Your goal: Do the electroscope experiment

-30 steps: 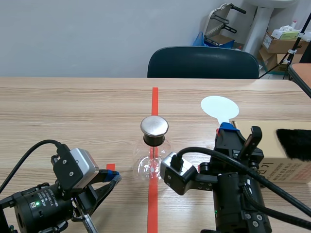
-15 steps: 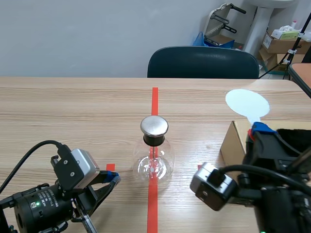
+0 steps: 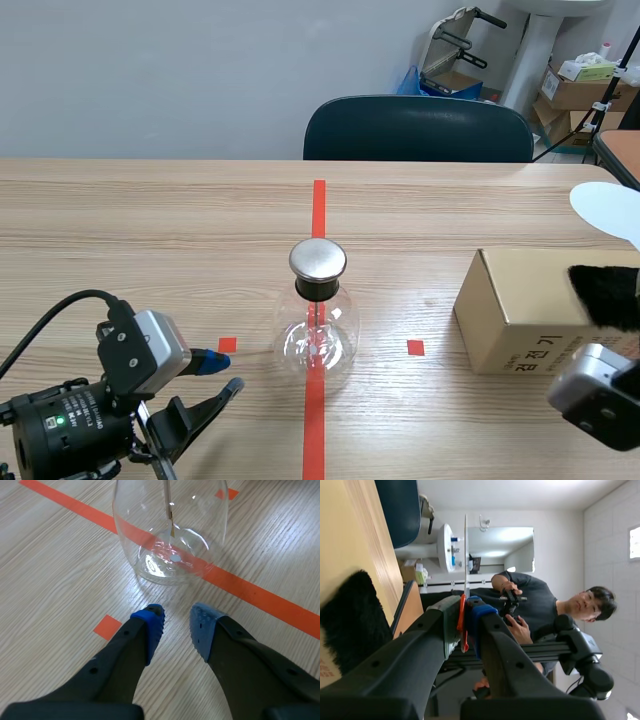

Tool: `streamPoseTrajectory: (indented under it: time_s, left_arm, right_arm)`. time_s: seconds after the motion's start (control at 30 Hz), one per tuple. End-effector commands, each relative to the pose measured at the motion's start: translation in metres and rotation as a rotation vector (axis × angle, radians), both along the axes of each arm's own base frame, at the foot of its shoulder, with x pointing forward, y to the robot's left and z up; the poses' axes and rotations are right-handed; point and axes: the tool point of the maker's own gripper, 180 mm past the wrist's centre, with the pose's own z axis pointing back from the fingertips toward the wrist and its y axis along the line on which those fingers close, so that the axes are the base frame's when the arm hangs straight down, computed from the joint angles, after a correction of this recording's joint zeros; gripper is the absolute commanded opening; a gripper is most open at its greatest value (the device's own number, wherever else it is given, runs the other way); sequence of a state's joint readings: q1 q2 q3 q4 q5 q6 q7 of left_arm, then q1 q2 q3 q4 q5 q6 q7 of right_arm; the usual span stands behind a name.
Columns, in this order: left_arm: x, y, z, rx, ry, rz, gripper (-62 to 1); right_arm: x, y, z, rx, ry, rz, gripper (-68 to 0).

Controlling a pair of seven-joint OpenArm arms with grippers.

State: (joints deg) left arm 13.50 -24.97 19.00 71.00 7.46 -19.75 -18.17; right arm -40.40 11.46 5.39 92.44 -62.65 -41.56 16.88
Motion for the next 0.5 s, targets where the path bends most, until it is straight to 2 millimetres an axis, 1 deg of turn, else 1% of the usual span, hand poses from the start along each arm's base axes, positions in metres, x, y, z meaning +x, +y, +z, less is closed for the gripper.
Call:
streamPoseTrajectory:
  time_s: [0.0,0.17,0.3,0.37,0.47]
  left_arm:
    - [0.004,0.001,0.012,-0.021,-0.029,-0.008,-39.7]
    - [0.001,0.002,0.023,-0.051,-0.023,-0.054,-36.6]
    - [-0.001,0.004,0.038,-0.096,-0.025,-0.079,-36.6]
    - [-0.005,0.005,0.046,-0.111,-0.038,-0.102,-36.5]
    - [-0.016,0.003,0.058,-0.133,-0.05,-0.153,-31.3]
  right_arm:
    - [-0.002,-0.001,0.007,-0.001,-0.056,0.003,-66.6]
    - [-0.01,-0.018,-0.016,-0.017,-0.015,-0.021,-66.6]
    - [-0.015,-0.03,-0.032,-0.027,0.017,-0.046,-66.6]
    - [-0.018,-0.037,-0.035,-0.033,0.025,-0.061,-66.6]
    - [-0.021,-0.045,-0.04,-0.04,0.035,-0.079,-66.6]
